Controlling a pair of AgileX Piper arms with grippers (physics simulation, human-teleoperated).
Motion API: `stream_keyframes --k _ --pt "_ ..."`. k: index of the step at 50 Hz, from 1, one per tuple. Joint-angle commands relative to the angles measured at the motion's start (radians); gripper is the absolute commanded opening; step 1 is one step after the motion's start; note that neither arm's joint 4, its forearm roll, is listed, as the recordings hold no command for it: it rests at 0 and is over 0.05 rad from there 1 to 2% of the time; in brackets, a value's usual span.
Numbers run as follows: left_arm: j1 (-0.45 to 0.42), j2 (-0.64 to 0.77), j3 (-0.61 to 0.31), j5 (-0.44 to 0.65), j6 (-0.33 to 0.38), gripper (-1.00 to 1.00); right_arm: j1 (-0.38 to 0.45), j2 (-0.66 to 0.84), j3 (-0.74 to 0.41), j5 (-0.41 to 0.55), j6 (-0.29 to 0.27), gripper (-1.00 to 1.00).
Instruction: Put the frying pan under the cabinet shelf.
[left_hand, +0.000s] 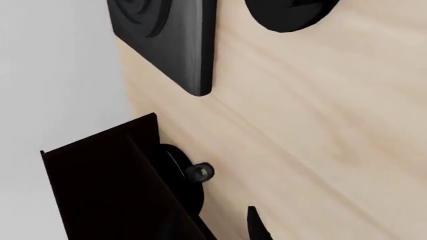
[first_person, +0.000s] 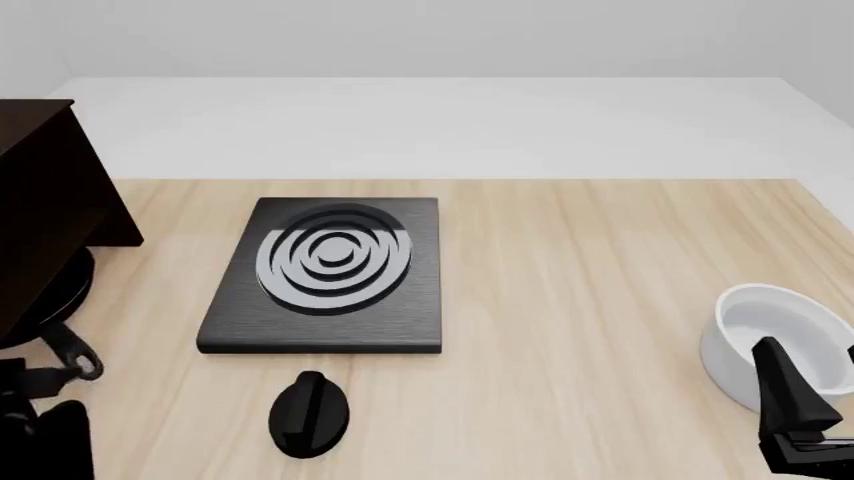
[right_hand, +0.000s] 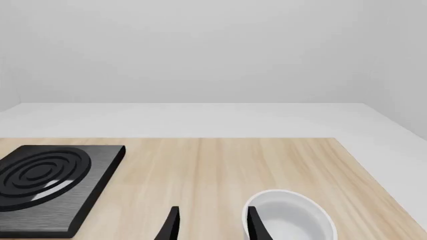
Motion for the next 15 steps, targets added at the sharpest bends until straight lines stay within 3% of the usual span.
stream_keyframes --k 1,10,11,15 --pt "-0.052 -0.142 -0.070 0.174 -0.025 1.00 0.000 0.000 0.000 0.000 0.000 1.00" --pt "-0.133 -0.195 -0.112 0.185 -0.043 1.00 0.000 0.000 0.000 0.000 0.000 1.00" --pt "-0.187 -0.162 -0.157 0.176 -0.105 1.00 0.000 0.000 0.000 0.000 0.000 1.00" --pt "-0.270 -0.104 -0.214 0.104 -0.164 1.00 0.000 0.000 0.000 0.000 0.000 1.00"
